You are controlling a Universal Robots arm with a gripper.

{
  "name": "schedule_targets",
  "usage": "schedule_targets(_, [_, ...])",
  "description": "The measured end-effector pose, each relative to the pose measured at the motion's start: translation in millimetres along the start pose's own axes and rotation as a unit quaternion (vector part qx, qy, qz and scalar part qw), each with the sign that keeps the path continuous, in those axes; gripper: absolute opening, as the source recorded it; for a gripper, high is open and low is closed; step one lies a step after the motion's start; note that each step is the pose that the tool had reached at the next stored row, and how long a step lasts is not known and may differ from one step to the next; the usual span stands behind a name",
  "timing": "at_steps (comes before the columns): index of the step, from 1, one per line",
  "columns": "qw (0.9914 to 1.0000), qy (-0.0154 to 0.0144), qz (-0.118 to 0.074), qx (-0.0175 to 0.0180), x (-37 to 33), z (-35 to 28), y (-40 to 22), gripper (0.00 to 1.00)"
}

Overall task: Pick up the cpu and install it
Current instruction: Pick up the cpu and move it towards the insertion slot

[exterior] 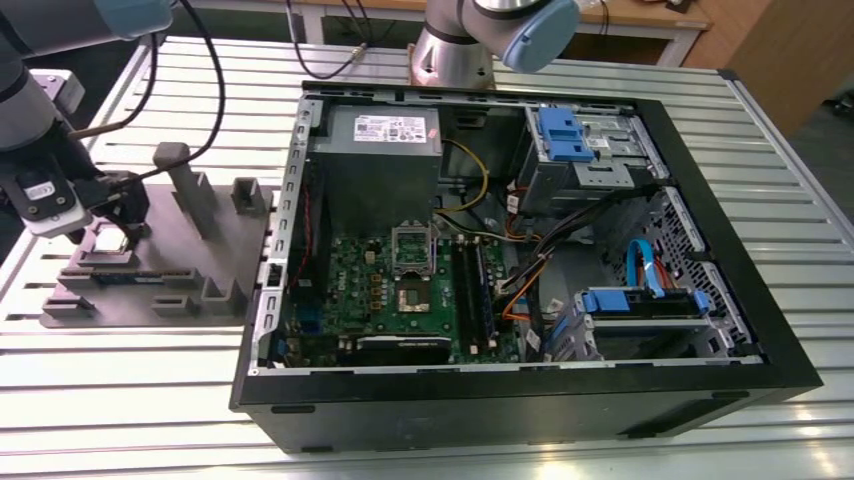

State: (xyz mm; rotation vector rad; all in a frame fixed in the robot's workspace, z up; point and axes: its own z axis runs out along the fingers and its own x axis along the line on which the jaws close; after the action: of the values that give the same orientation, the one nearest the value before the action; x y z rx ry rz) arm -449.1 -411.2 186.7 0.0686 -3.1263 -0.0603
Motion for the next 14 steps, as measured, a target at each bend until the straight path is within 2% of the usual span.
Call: schedule_targets(14, [1.0, -0.0001, 0.003, 0.0, -0.1, 9.4, 0.2, 0.68])
